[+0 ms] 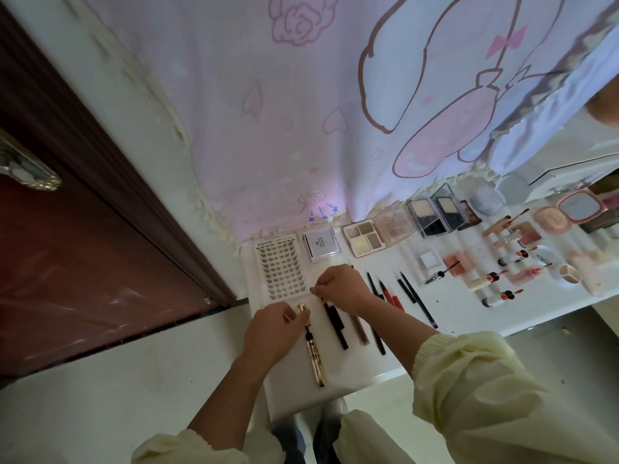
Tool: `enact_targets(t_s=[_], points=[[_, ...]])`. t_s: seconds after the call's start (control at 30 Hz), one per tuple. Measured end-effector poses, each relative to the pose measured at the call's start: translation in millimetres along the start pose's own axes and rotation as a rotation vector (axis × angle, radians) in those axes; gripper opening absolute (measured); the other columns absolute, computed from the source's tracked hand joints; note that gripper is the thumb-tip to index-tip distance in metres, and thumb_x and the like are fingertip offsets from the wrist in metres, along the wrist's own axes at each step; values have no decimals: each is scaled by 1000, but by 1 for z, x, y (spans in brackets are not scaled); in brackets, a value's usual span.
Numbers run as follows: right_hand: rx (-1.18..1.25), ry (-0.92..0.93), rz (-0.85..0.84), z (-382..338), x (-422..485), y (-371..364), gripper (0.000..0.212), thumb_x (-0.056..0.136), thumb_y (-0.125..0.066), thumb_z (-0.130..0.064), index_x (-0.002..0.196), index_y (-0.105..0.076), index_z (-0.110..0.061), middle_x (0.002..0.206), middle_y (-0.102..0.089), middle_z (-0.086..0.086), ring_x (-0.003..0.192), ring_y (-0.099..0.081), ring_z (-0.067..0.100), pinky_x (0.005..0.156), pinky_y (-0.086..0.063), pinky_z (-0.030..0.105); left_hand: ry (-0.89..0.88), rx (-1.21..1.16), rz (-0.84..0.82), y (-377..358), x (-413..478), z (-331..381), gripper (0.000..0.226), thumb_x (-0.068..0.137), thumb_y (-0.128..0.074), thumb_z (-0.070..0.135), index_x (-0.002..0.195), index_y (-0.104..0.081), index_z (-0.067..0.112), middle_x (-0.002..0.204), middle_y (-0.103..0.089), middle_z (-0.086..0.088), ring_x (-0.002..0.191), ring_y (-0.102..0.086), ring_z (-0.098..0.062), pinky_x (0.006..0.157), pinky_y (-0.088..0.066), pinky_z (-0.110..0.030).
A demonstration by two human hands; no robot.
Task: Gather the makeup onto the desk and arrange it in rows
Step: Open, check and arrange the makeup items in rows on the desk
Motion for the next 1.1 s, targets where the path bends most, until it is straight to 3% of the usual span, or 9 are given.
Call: enact_targets(t_s=[0.17,0.33,0.5,0.6,0.7,0.8,0.87,1.0,1.1], points=[[-52,9,106,2,21,38,18,85,-70,-22,97,-70,-9,98,-71,6,88,-64,18,77,-49,25,-185,-69,145,26,33,43,15,86,-64,38,93,-63,25,97,-59,9,92,-52,-5,74,-41,-22],[-451,180,161,-11,53,56,34,89,-60,-26,121,-59,-16,120,-60,1,117,-49,19,92,-42,29,-280,199,170,21,76,74,56,83,-63,45,133,-49,24,138,-39,8,132,-21,-17,109,-20,-28],[-768,363,51,-27,85,48,59,86,-63,-30,139,-41,-20,143,-45,-2,136,-30,20,108,-28,37,-354,462,42,9,115,86,83,84,-57,58,150,-20,22,156,-18,6,144,-4,-22,115,-11,-38],[-926,415,-19,-29,98,46,65,85,-64,-31,142,-37,-19,145,-41,-2,137,-27,21,110,-23,39,-405,584,11,7,131,90,88,82,-59,60,150,-18,22,156,-21,6,145,-4,-22,115,-11,-40],[-1029,481,-40,-30,103,45,58,85,-63,-36,136,-44,-16,138,-47,1,133,-31,22,108,-26,40,-455,622,20,5,138,94,85,78,-65,57,146,-31,19,150,-35,5,143,-13,-23,111,-15,-42],[-1030,528,-47,-32,106,47,60,83,-64,-42,135,-47,-17,134,-50,1,130,-34,21,108,-26,39,-516,669,85,6,140,95,83,47,-82,62,115,-66,19,114,-67,3,118,-52,-25,90,-44,-45],[-1019,542,-61,-34,107,48,63,80,-66,-45,134,-48,-18,132,-51,0,129,-35,21,106,-26,38,-556,666,178,8,142,96,81,31,-84,63,98,-72,21,94,-72,7,99,-62,-23,74,-51,-40],[-977,562,-82,-36,109,50,67,76,-70,-44,134,-49,-18,129,-54,0,125,-37,20,102,-28,37,-608,569,226,13,141,102,68,38,-79,54,97,-71,21,90,-71,8,94,-64,-25,70,-51,-41],[-970,581,-75,-36,107,54,69,73,-71,-46,131,-50,-16,127,-53,1,121,-38,21,100,-28,36,-583,544,203,15,139,102,73,39,-85,44,106,-68,22,99,-70,9,104,-60,-28,74,-51,-45]])
Point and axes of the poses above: each hand's wrist, its own x-axis towards the middle knuckle, its own y-axis out of the back of the hand, z = x × y, the point moved 8 cm from there along x, towards the middle knuckle
